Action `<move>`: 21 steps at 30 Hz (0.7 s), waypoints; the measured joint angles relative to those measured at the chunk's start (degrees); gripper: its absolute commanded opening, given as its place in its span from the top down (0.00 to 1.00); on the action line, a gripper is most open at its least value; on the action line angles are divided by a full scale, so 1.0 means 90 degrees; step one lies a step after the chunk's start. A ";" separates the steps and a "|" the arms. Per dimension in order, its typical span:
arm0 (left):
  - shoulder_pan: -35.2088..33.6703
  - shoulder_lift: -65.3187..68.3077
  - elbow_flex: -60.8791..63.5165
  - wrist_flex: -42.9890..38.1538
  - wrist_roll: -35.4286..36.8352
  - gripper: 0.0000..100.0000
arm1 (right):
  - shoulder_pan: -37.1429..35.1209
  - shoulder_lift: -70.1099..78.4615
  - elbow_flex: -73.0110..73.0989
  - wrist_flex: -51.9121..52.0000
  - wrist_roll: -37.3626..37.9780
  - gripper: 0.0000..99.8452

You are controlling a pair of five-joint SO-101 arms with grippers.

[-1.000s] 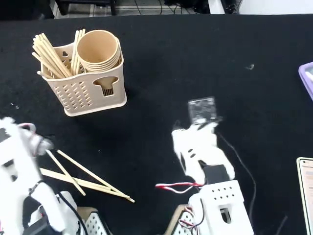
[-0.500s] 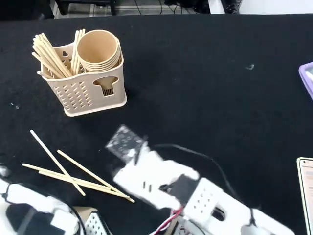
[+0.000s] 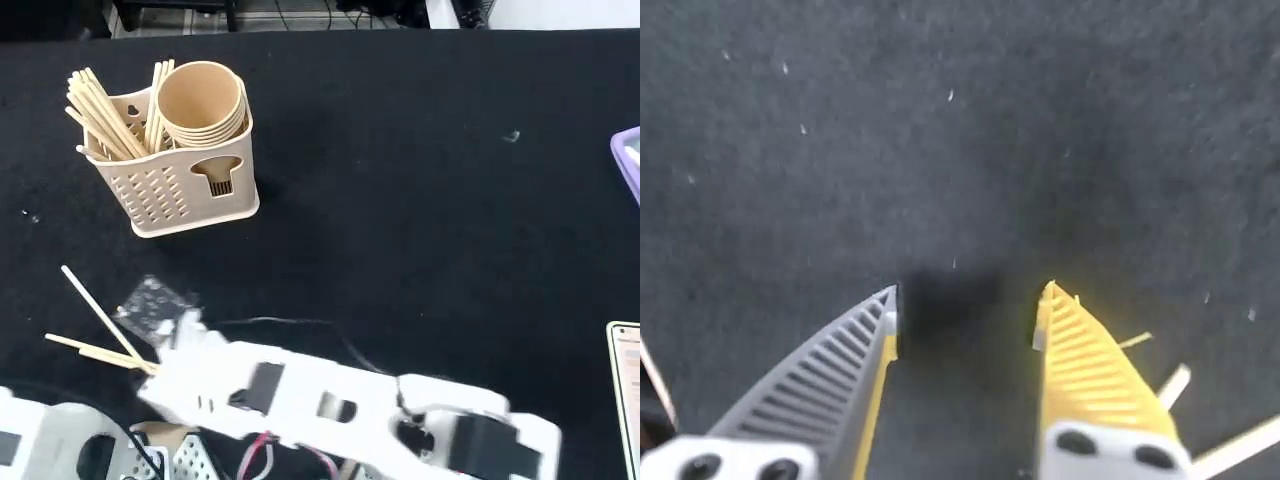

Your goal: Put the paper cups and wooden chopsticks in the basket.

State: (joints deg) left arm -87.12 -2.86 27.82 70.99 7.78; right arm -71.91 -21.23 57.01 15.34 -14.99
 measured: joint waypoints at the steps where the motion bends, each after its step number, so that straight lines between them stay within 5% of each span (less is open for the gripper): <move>1: 0.0000 0.0156 -0.0205 0.0137 0.0000 0.78 | -0.0010 0.0274 -0.0225 0.0000 -0.0029 0.75; 15: 0.0000 0.1807 -0.2520 0.1504 -0.0020 0.78 | 0.0010 0.3438 -0.2237 0.0020 -0.0078 0.75; 21: -0.0010 0.1924 -0.2676 0.1573 -0.0039 0.78 | 0.0010 0.3643 -0.2940 0.1241 -0.0078 0.77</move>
State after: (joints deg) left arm -87.21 14.46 3.74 85.14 7.43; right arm -71.82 11.56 30.55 26.51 -15.69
